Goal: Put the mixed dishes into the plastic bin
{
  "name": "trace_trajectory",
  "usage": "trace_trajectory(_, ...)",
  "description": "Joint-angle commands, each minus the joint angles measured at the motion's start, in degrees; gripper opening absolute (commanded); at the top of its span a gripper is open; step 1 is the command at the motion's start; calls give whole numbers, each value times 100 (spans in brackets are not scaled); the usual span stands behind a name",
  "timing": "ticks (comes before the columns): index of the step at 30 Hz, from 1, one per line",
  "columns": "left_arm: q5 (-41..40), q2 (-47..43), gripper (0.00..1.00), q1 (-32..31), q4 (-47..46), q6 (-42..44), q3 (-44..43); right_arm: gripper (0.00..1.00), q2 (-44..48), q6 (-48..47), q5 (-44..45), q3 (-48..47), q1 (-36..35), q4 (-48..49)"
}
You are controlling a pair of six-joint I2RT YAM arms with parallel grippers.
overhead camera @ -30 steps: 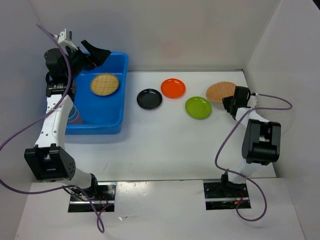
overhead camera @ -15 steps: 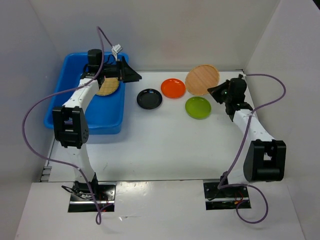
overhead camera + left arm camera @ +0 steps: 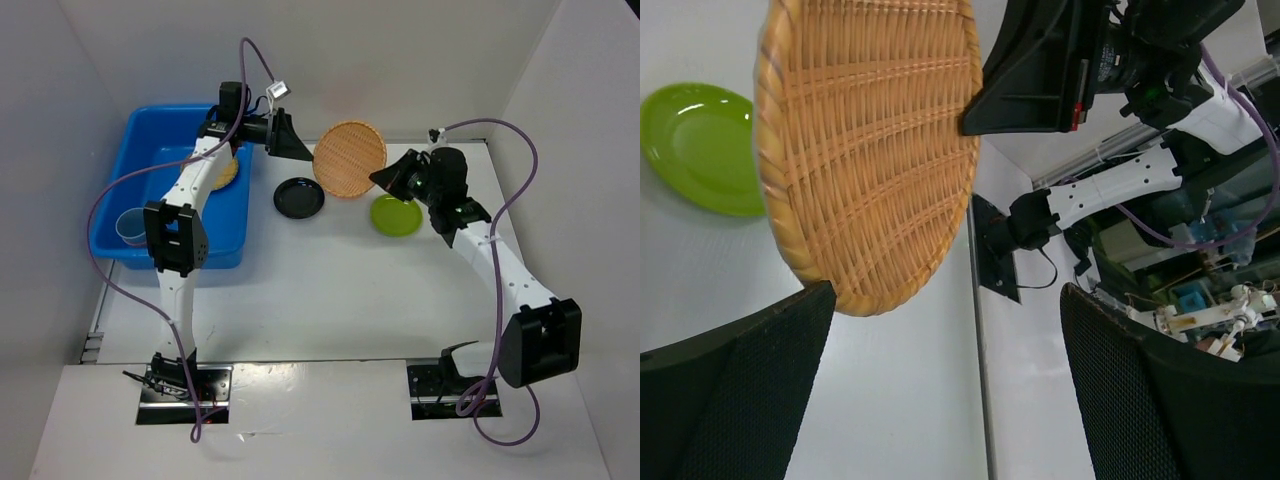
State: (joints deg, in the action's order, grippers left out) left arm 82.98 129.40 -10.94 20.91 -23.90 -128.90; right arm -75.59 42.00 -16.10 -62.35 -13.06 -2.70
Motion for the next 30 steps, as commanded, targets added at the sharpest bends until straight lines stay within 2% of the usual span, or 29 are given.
trace_trajectory(1, 324, 190, 99, 66, 116, 263, -118, 0, 291, -69, -139, -331, -73, 199)
trace_trajectory(13, 95, 313, 99, 66, 54, 273, -39, 0, 396, -122, -289, -445, -188, 147)
trace_trajectory(18, 218, 436, 91, -215, 54, 272, -162, 0, 273, -122, -359, -507, -302, 147)
trace_trajectory(25, 271, 498, 60, -268, 247, 394, -276, 0, 106, -174, -359, -559, -408, 200)
trace_trajectory(26, 271, 498, 48, -268, 247, 395, -276, 0, 106, -174, -359, -559, -408, 200)
trace_trajectory(29, 87, 445, 29, -268, 247, 343, -276, 0, -8, -174, -359, -559, -408, 200)
trace_trajectory(30, -44, 445, 10, -268, 247, 281, -328, 0, -69, -174, -359, -559, -408, 252)
